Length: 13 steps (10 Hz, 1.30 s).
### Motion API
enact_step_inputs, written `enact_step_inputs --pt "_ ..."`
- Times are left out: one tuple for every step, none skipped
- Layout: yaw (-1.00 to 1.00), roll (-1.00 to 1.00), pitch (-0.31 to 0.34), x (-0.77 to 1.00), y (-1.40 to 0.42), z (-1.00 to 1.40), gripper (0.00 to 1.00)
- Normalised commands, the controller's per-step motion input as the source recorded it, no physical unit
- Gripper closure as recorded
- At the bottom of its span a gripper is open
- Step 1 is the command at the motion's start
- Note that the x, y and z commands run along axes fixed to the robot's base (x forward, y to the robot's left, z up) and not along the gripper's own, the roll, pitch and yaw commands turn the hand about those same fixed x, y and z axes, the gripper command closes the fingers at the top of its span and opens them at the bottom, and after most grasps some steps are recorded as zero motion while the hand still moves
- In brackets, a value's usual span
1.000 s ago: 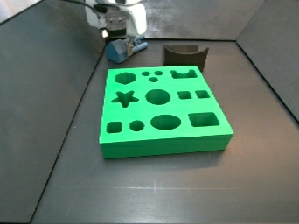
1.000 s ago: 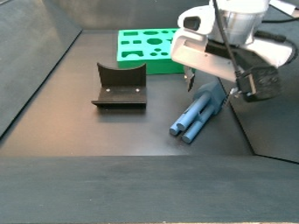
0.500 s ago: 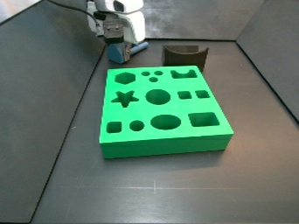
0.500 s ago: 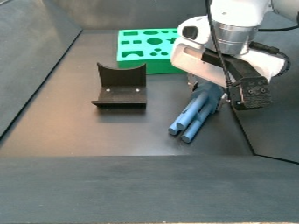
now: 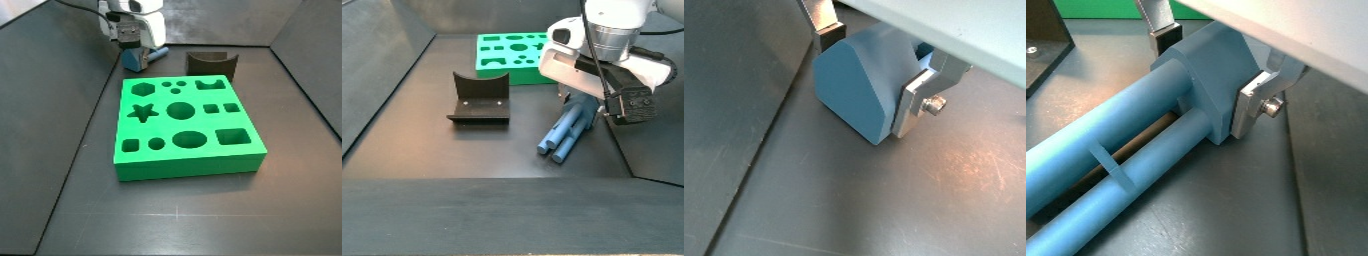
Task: Pick up the 3 prong object. Move up. Place the 3 prong object on the fixture. Regrasp the 3 prong object. Move to above the board. Insert the 3 prong object.
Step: Pick up the 3 prong object, then move up, then place the 3 prong object on the fixture.
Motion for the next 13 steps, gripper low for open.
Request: enact_step_inputs --pt "0.00 0.00 0.000 0.00 0.00 0.00 1.00" --pt "0.00 0.00 0.000 0.00 0.00 0.00 1.00" --pt "0.00 0.00 0.000 0.00 0.00 0.00 1.00" --pt "0.00 0.00 0.000 0.00 0.00 0.00 1.00" --pt "0.00 0.00 0.000 0.00 0.00 0.00 1.00" --pt "0.00 0.00 0.000 0.00 0.00 0.83 1.00" --pt "0.00 -0.03 0.045 -0.04 -0.06 0.74 1.00" --pt "0.00 -0.04 0.067 -0.02 -0.05 0.65 1.00" --pt "0.01 -0.04 0.077 -0.01 -0.04 0.58 1.00" --pt "0.01 -0.06 0.066 -0.01 -0.02 0.38 1.00" --pt "0.01 -0.06 0.052 -0.01 -0.02 0.29 1.00" --pt "0.00 0.00 0.000 0.00 0.00 1.00 1.00" --pt "0.00 -0.01 -0.015 0.00 0.00 1.00 1.00"
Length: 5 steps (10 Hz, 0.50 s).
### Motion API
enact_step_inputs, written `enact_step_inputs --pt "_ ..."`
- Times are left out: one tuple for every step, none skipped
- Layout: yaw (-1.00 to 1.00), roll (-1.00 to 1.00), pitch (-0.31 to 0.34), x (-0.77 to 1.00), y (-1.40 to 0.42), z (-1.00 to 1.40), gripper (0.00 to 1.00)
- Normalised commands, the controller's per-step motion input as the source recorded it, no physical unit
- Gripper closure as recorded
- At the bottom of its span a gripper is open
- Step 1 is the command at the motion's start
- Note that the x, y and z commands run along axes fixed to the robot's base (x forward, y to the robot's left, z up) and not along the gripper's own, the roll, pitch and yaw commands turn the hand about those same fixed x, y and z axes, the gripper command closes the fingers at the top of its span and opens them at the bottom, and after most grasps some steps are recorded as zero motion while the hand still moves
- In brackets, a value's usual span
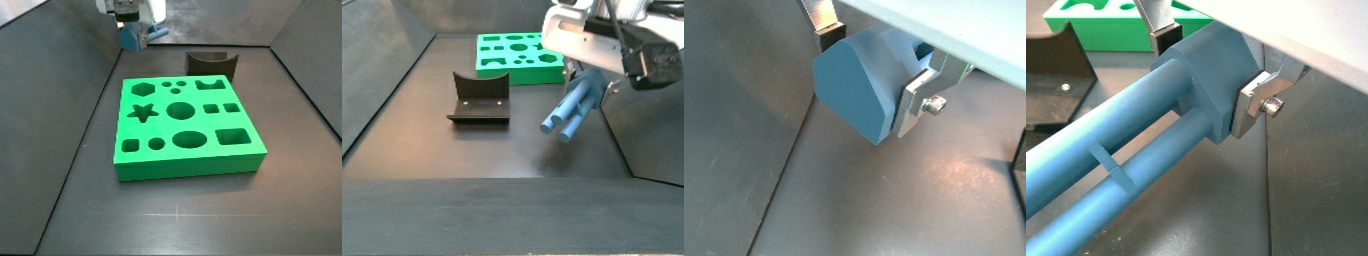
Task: Pick up the 3 prong object. Move up. Place the 3 prong object on the fixture. Regrasp the 3 prong object. Move to above the board. Insert the 3 prong object.
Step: Place the 3 prong object on the fixture.
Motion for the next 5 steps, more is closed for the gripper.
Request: enact_step_inputs --pt "0.00 -0.02 0.000 0.00 0.00 1.00 1.00" --pt "0.00 -0.03 0.007 -0.01 -0.01 1.00 1.00" --pt "0.01 -0.04 0.012 -0.02 -0.01 1.00 1.00" --pt "0.01 -0.06 0.011 -0.02 -0.02 1.00 1.00" --pt "0.01 -0.07 0.011 -0.02 -0.02 1.00 1.00"
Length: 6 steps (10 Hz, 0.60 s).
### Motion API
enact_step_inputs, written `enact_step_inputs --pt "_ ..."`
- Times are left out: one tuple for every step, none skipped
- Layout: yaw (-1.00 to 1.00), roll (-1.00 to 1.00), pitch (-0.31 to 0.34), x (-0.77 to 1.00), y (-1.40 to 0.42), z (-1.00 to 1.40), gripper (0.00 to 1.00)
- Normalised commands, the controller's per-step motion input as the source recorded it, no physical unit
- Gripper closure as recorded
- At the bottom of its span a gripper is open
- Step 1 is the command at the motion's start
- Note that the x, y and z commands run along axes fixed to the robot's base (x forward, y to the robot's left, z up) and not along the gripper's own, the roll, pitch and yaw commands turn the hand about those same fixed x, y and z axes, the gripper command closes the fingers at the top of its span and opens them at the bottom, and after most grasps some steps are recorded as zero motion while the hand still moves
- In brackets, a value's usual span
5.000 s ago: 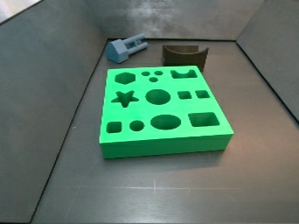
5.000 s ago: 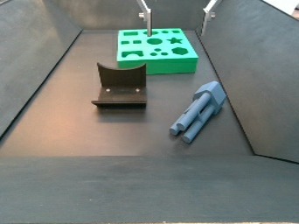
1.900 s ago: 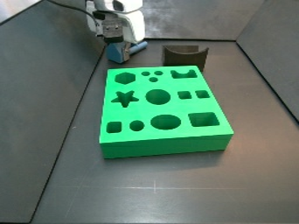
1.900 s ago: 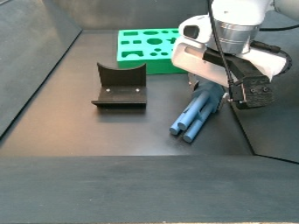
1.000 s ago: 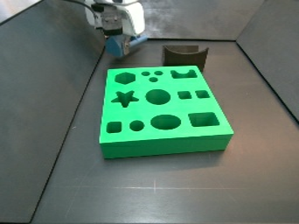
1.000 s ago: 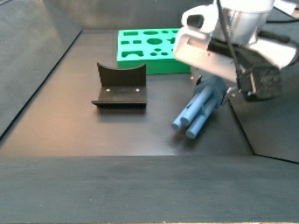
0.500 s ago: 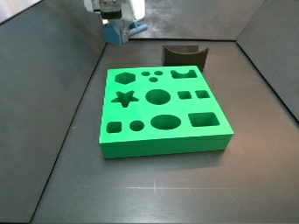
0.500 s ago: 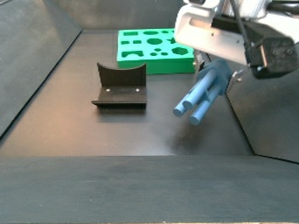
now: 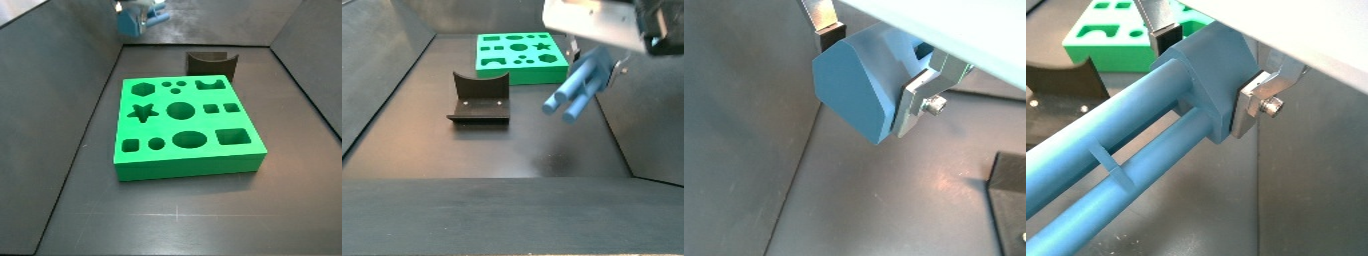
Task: Pick up the 3 prong object. Move up. Place the 3 prong object on the fixture. Regrasp the 3 prong object. Move to above the board. Insert the 3 prong object.
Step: Place the 3 prong object on the fixture.
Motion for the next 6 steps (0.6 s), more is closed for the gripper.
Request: enact_step_inputs --pt "0.02 -0.08 0.010 -0.02 -0.02 1.00 1.00" --pt "0.01 -0.09 0.012 -0.02 -0.02 0.93 1.00" --pt "0.01 -0.10 0.017 -0.01 -0.02 0.74 1.00" --pt "0.01 -0.12 0.022 -0.01 -0.02 0.60 1.00" --pt "0.00 -0.13 0.033 0.00 -0.01 0.41 1.00" --pt "0.00 -0.13 0.036 0.00 -0.01 0.31 1.00"
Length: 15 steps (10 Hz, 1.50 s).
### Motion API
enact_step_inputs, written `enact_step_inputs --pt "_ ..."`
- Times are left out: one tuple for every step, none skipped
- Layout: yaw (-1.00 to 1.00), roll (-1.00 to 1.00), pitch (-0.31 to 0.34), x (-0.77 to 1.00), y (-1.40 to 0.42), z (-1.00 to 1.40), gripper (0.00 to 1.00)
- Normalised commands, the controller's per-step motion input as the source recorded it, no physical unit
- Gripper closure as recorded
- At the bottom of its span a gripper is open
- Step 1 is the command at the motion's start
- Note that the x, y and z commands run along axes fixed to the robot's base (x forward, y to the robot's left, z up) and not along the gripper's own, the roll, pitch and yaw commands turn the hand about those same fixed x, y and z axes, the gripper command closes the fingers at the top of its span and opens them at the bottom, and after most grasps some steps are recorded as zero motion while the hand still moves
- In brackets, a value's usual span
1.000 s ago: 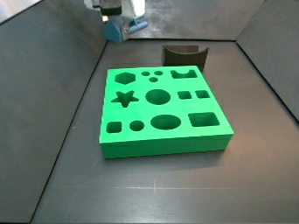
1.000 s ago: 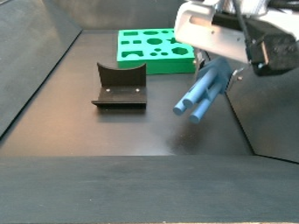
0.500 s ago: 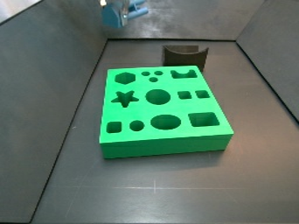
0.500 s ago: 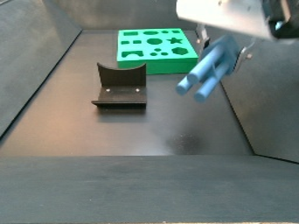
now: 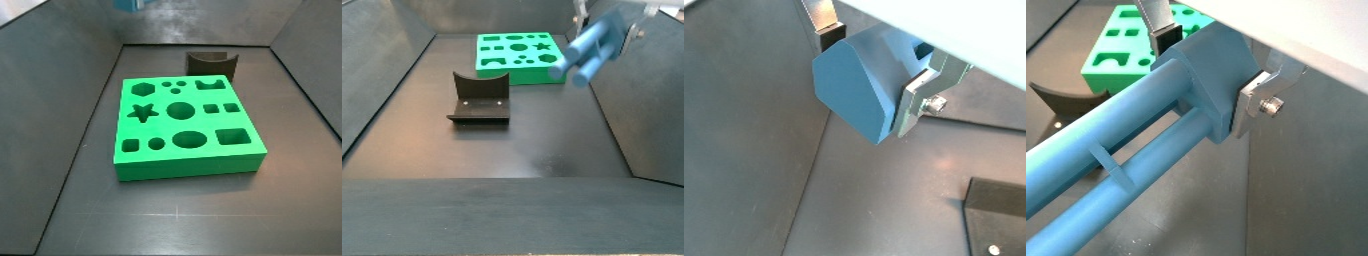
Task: Pick up the 3 prong object. Move up. Place the 3 prong object on the fixture. Regrasp the 3 prong object. Move to above the board. Insert the 3 prong object.
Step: Place the 3 prong object on the fixture.
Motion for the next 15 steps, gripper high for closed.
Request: enact_step_inputs --pt "1.00 -0.05 0.045 1.00 -0.33 0.07 1.00" --pt "1.00 -0.04 0.050 1.00 -0.32 0.04 1.00" --pt "1.00 -0.03 0.066 1.00 -0.29 0.04 1.00" --pt "1.00 -0.03 0.074 1.00 -0.28 0.04 1.00" --pt "1.00 -0.04 0.101 1.00 -0.26 0.03 1.00" --pt "1.00 -0.05 0.137 1.00 -0.24 0.03 1.00" --pt "0.97 -0.05 0.170 1.00 -0.23 0.03 1.00" --pt "0.71 -0.04 0.169 1.00 -0.21 0.03 1.00" --pt "0.47 -0.03 0.157 1.00 -0.20 0.03 1.00" --pt "0.26 -0.01 0.140 1.00 -0.18 0.02 1.00" --pt "0.17 0.00 0.138 1.00 -0.17 0.02 1.00" --pt "0.13 0.01 0.135 1.00 -0.16 0.02 1.00" --pt "0.08 0.03 0.139 1.00 -0.15 0.02 1.00" --pt "0.05 0.04 0.147 1.00 -0.13 0.02 1.00" --pt "0.04 0.05 0.157 1.00 -0.12 0.02 1.00"
